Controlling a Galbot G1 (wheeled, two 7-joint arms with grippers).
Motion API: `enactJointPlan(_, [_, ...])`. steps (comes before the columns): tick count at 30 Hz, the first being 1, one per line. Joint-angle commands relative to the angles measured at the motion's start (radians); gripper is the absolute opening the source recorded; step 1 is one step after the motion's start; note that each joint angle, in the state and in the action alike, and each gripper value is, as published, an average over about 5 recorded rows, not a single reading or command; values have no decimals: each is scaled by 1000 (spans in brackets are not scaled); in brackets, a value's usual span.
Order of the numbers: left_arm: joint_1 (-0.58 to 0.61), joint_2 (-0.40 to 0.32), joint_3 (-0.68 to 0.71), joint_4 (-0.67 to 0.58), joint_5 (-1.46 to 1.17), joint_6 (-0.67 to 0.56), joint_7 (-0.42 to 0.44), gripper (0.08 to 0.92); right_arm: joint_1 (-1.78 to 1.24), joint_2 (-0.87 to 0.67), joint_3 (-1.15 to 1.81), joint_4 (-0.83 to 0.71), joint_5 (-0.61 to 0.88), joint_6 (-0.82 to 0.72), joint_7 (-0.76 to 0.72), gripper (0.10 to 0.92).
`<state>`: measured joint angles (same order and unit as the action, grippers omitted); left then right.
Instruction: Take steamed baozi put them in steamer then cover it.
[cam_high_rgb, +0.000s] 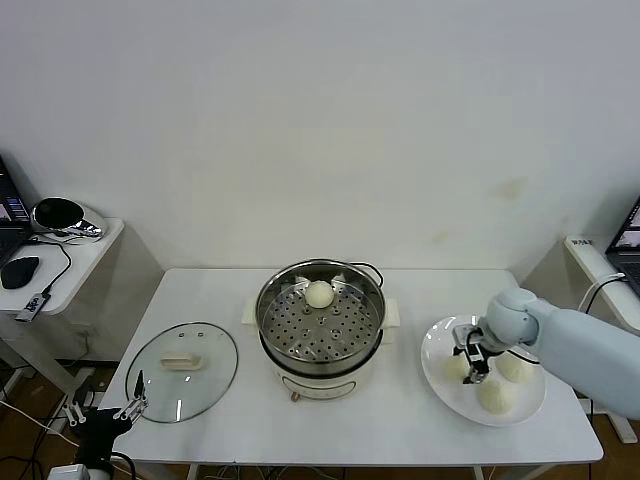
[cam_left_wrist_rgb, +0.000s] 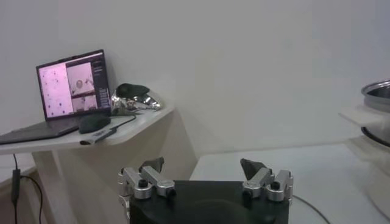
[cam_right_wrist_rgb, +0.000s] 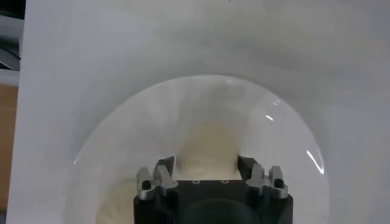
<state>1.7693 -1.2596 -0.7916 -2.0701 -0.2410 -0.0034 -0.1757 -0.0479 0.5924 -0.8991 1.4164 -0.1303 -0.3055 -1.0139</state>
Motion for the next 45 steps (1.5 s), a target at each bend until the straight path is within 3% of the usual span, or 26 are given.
enactJointPlan(1, [1,1,0,-2,0,0,0,823,28,-36,1,32,5,2,-10,580])
enactJointPlan(11, [-14,6,12,-1,1,1,0,823,308,-148,-56,187,158,-16,-48,577])
enactJointPlan(17, [-27,17,20,-2,0,4,1,823,671,-115,-266,262,335,-85,-41,579])
enactJointPlan(24, [-40,28,26,-2,-1,5,0,823,954,101,-460,301,574,-217,48,589])
enactJointPlan(32, [-62,26,27,-2,0,8,-1,823,904,367,-499,272,761,-381,203,598])
enactJointPlan(45, [-70,15,22,4,-1,6,-3,823,657,633,-464,52,734,-423,316,602])
